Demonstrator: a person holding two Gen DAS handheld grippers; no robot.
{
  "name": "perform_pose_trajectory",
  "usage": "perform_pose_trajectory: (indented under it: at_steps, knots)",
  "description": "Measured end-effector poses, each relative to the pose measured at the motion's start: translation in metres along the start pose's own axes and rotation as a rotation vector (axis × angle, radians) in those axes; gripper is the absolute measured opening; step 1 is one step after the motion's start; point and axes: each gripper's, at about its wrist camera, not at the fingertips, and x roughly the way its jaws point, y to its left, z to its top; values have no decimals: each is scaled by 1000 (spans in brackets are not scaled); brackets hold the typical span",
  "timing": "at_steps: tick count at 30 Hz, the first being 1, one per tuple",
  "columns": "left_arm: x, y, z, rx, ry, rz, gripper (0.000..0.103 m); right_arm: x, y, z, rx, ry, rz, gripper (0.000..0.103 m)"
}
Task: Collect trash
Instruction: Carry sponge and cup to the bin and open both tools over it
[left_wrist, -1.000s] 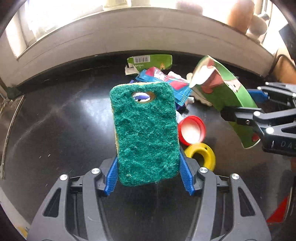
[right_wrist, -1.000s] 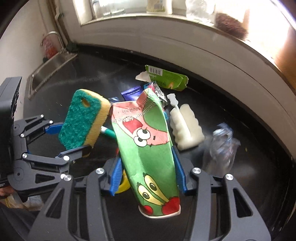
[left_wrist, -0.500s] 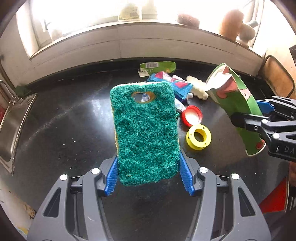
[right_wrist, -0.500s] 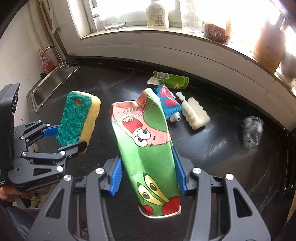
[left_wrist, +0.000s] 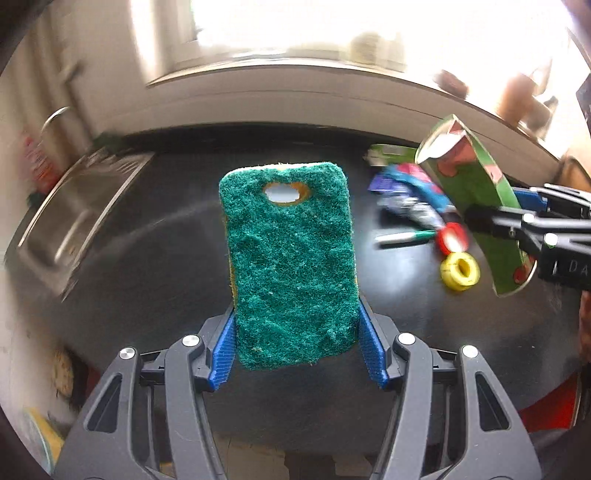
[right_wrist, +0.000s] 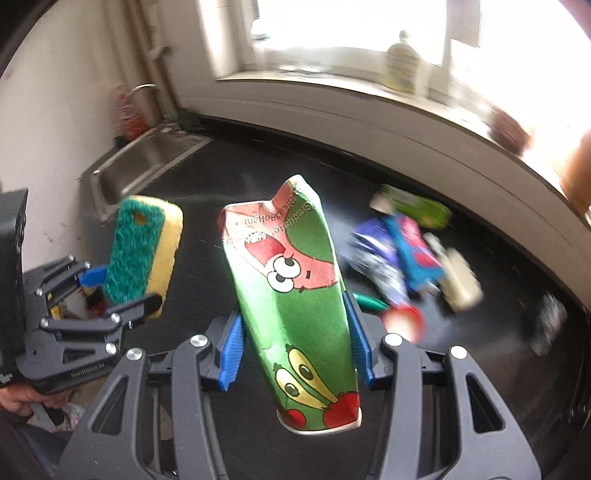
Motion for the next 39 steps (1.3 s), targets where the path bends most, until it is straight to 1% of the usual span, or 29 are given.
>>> perform_pose_trajectory:
  at_steps: [2,4,7,8,10,12,13,14,17,21,23,27,28,29,30,33,35,39]
  knots:
    - [-11,33,-15,-68,1,48,57,10,30,13,-45,3,53,49]
    - [-20,59,-29,-120,1,88,57,23,69,26,-107,13,118,49]
    - [-35,103,-62,-213,11,170,57,44,132,38,-196,45,229,49]
    - [-40,122,-79,-253,22,209,57,54,158,40,-231,69,278,49]
    - [-46,142,-100,-305,41,247,57,67,197,39,-276,107,343,49]
    - [-52,170,-131,-385,69,289,57,84,242,35,-330,163,412,49]
    - [-53,178,-141,-411,79,301,57,92,263,32,-357,189,436,49]
    - [-55,191,-158,-450,93,318,57,99,283,28,-387,216,458,49]
    - [-56,216,-196,-528,125,353,57,119,336,14,-458,291,504,49]
    - [-49,250,-241,-624,150,363,57,147,387,-10,-504,390,528,49]
    - [-42,262,-258,-651,163,361,57,164,408,-16,-508,437,526,49]
    - [-24,288,-278,-699,151,332,57,196,442,-24,-522,490,504,49]
    - [-22,289,-283,-705,148,327,57,205,449,-25,-528,498,496,49]
    - [-16,297,-288,-720,147,312,57,212,455,-26,-536,508,487,49]
    - [-14,297,-287,-725,148,307,57,218,459,-27,-541,516,480,49]
    - [0,308,-294,-736,168,308,57,237,468,-29,-550,538,459,49]
    - [3,315,-299,-750,164,300,57,246,473,-29,-554,547,449,49]
    - [8,320,-300,-739,164,300,58,257,478,-25,-567,551,441,51]
